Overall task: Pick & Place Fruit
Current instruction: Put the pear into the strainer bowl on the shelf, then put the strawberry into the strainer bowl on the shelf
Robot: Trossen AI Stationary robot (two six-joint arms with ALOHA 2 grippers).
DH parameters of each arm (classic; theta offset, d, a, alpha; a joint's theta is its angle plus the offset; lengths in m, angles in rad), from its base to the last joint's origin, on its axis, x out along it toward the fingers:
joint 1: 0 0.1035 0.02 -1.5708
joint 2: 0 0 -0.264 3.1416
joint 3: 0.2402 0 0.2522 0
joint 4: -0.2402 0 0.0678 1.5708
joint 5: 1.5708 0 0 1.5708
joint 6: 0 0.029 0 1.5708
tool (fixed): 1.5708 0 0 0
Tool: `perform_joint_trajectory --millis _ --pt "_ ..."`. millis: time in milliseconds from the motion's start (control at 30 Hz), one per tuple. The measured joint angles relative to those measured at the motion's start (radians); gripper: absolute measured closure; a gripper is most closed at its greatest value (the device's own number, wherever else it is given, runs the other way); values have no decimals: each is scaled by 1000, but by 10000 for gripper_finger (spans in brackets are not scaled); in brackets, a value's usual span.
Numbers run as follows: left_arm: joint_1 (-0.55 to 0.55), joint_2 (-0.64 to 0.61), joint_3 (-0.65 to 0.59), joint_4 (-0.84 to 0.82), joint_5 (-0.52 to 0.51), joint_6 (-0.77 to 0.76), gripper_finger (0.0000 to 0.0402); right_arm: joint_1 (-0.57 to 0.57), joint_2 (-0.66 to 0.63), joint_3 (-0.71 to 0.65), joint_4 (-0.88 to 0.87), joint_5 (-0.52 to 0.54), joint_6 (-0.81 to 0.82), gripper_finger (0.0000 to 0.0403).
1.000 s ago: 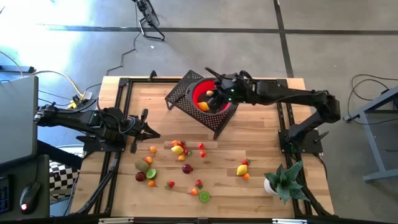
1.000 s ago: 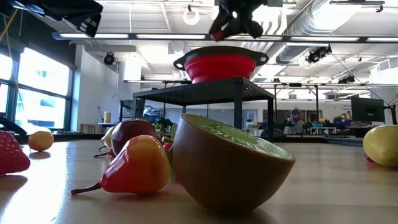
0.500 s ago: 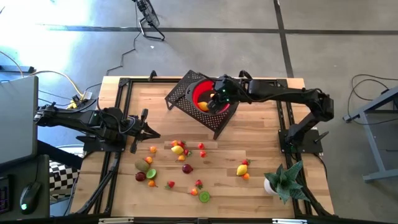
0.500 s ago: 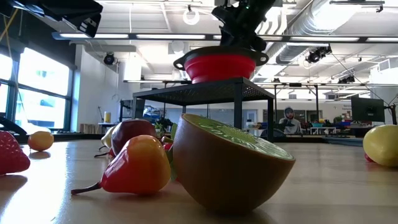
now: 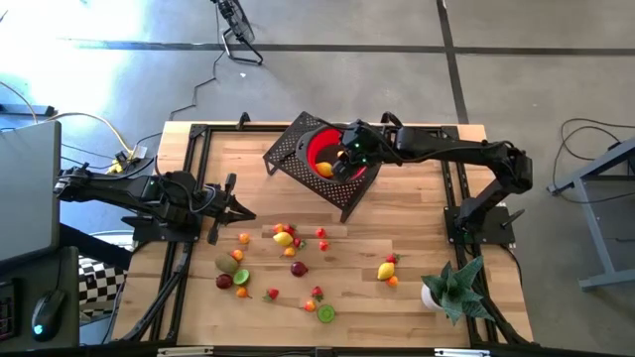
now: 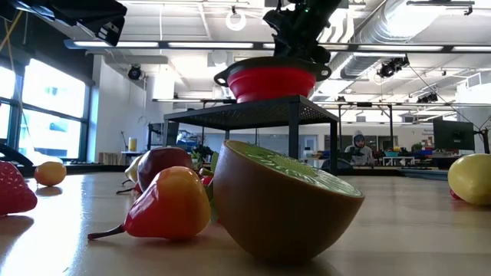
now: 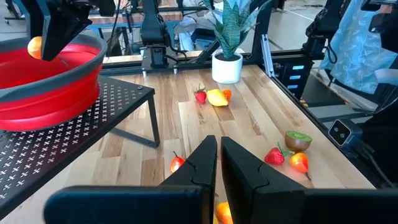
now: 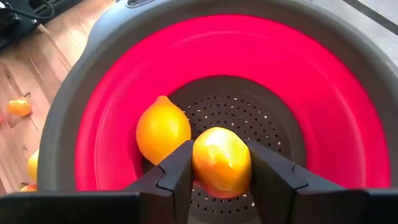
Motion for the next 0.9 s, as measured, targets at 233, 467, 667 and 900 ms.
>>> perform_joint_trajectory --millis 233,467,667,900 --pt "0 0 0 0 0 0 382 10 0 0 2 3 -40 226" --pt "0 0 0 0 0 0 382 16 -15 0 17 -19 -70 192" --pt "0 0 0 -1 0 -2 382 44 -88 19 27 -25 -103 225" --pt "0 0 0 0 0 -2 382 81 -164 18 -10 -29 -127 297"
